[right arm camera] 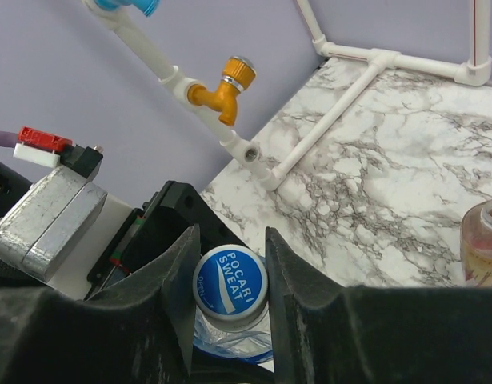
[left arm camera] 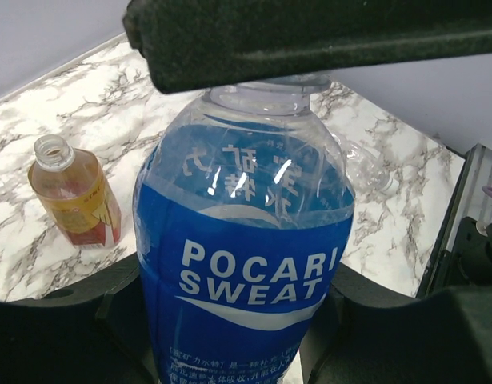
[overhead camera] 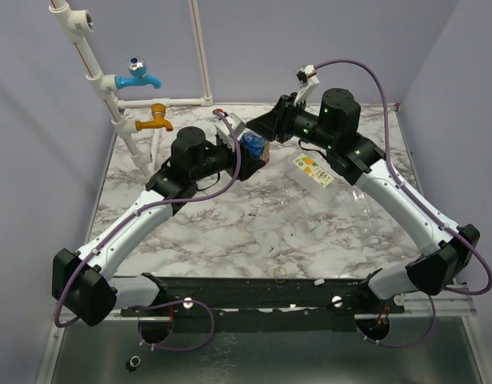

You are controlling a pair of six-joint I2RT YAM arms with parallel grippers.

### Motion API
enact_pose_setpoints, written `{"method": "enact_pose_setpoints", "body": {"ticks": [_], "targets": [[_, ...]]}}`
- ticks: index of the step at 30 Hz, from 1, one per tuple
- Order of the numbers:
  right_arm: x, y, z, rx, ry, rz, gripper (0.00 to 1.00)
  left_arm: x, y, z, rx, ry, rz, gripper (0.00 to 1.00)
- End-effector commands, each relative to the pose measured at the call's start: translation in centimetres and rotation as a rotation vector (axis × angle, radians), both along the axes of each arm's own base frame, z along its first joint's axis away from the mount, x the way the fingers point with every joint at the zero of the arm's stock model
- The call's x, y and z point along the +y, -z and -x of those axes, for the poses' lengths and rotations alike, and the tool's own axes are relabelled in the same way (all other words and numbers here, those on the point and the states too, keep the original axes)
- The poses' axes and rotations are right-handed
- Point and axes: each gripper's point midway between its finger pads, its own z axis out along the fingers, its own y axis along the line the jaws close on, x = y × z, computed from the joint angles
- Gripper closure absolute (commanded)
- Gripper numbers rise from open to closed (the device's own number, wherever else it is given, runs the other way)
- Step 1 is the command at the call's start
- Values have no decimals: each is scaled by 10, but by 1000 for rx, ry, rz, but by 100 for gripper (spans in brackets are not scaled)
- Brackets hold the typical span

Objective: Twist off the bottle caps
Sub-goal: Unscrew the bottle cap from the plastic bottle.

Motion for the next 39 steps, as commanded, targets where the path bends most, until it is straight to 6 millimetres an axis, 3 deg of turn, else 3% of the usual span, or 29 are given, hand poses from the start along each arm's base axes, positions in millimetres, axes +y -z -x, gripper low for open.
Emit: {"method": "enact_pose_setpoints", "body": {"ticks": [1, 5, 8, 12, 16, 19, 21, 22, 23, 24, 26, 27, 29, 33, 39], "targets": [[-6, -21, 13, -79, -18, -40, 77, -10, -12, 21, -25, 123, 36, 100], [-9, -45, 46, -214, -144, -68, 83, -17, -17, 46, 8, 255, 63, 100], [-9, -65, 94, -360, -347, -112, 84, -22, -26, 71, 24, 395, 90, 100], [-16, -74, 154, -484, -601, -149, 84, -24, -38, 98, 42, 540, 123, 100], [-19, -70, 178, -502, -750, -143, 83, -24, -44, 110, 55, 605, 138, 100], [-19, -66, 184, -496, -801, -133, 81, -23, -44, 113, 56, 620, 138, 100], [-18, -65, 178, -484, -773, -118, 71, -23, -44, 111, 48, 606, 136, 100], [-17, -67, 170, -479, -728, -109, 60, -23, -43, 108, 42, 590, 132, 100], [-16, -70, 155, -467, -634, -96, 44, -23, -42, 103, 23, 567, 124, 100], [-16, -71, 138, -439, -528, -83, 33, -23, -41, 95, 4, 522, 117, 100], [-25, -71, 83, -349, -218, -47, 15, -22, -36, 76, -32, 424, 91, 100], [-33, -73, 57, -307, -70, -26, 13, -20, -34, 64, -59, 368, 74, 100], [-39, -66, 33, -256, 42, 16, 11, -16, -27, 43, -98, 264, 37, 100], [-33, -56, 21, -183, 67, -9, 11, -6, -18, 12, -137, 113, -24, 100], [-22, -41, 16, -131, 35, -16, 19, -1, -15, 3, -167, 57, -44, 100]]}}
